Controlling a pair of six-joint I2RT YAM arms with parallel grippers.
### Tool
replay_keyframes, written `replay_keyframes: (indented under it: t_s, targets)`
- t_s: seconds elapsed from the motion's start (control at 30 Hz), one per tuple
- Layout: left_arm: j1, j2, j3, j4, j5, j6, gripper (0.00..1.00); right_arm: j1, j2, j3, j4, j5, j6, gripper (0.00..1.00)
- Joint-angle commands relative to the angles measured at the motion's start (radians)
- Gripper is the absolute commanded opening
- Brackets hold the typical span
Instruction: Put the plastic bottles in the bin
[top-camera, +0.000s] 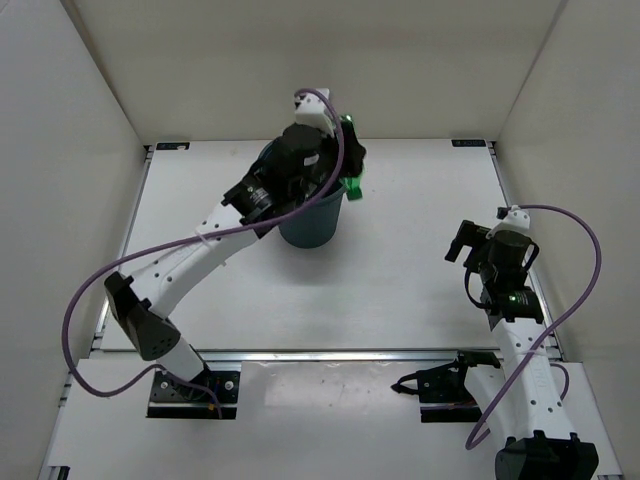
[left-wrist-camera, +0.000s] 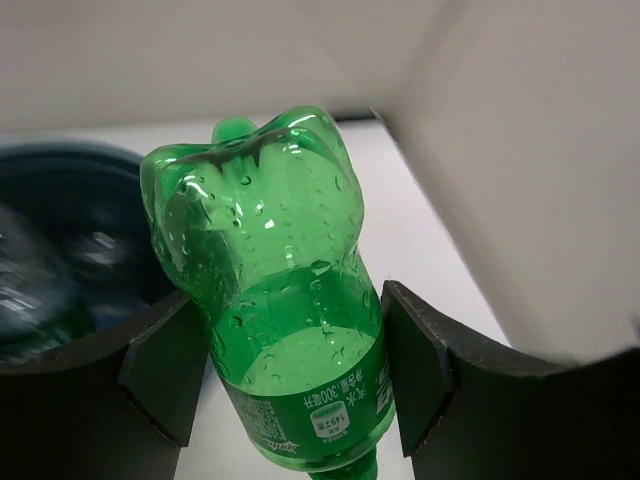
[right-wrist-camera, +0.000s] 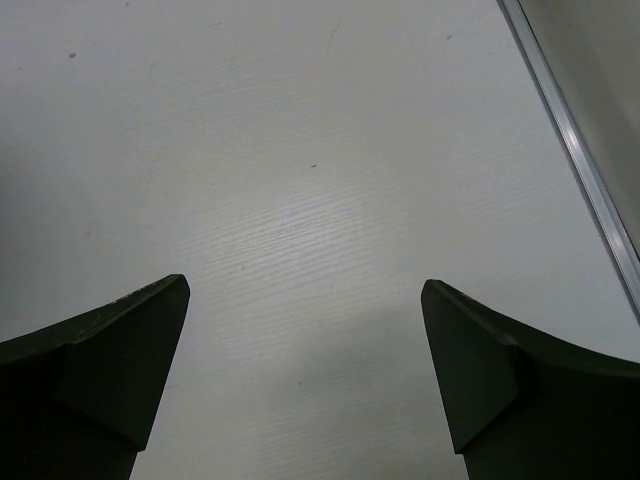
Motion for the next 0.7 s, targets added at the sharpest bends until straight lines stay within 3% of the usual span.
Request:
replay_keyframes:
  t_s: [0.0,0.13,0.3,0.4,0.47,0.67]
  targets:
    - [0.099,0.093,0.063,0.065,-0.212,0.121,0.67,0.009,0.015,0.036,0.057,-0.005,0.002,0.99]
    - [0.154,0.173,0.098,0.085,-0.214,0.131,0.76,0.018,0.025,0.030,0.060,0.000,0.006,0.99]
    - [0.192,0.193,0.092,0.063,-0.283,0.087,0.75,0.009,0.022,0.021,0.058,0.000,0.031,0.99]
    - [0.238,0.186,0.091,0.008,-0.245,0.052,0.99,0.009,0.012,0.021,0.058,0.003,0.037,0.99]
    - [0.240,0.166,0.104,-0.042,-0.217,0.047,0.99,0.011,0.013,0.027,0.045,0.009,0.038,0.99]
    - [0.182,0.025,0.052,-0.186,-0.334,0.087,0.99,0.017,0.106,0.102,-0.096,-0.016,0.031,0.99]
